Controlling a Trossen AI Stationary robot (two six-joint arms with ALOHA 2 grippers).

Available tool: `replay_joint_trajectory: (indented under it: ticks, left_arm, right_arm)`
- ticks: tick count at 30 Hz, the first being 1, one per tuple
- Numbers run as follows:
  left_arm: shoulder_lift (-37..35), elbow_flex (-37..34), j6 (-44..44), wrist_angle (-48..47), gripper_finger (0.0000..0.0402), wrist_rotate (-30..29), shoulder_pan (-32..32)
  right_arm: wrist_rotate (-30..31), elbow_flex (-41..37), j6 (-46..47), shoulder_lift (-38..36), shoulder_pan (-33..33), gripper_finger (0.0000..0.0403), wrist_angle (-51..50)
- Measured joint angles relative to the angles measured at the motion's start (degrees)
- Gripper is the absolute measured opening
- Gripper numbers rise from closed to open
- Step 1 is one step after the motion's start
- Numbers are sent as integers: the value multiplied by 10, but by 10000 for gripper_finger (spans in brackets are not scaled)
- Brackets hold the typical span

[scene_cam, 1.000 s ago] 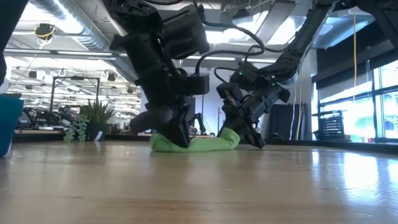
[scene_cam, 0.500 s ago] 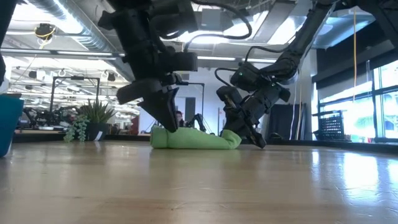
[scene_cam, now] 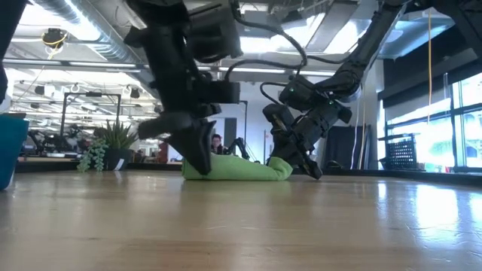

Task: Roll microfiber towels into tight, uniform cylinder then place into a basket
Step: Roll the green towel

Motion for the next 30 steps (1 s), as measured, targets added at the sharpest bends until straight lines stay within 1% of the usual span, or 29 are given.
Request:
replay_joint_trajectory:
  ticks: [4,6,10,16,23,30]
  left_arm:
    - [9,1,-2,0,47,-77,10]
    - [7,1,-2,0,45,-98,16]
    - [-6,1,-1,2,38,-98,24]
    - [-7,1,1,5,31,-97,45]
    - [-23,2,1,2,18,-46,47]
    - [-47,2,16,11,8,-42,46]
  right_arm:
    - [-1,0,-1,0,0,3,0]
    - [-1,0,-2,0,0,3,0]
    - [-2,0,-2,0,0,3,0]
    - [-1,0,-2,0,1,3,0]
    - [2,0,-2,0,1,3,-1]
    - [3,0,-2,0,1,3,0]
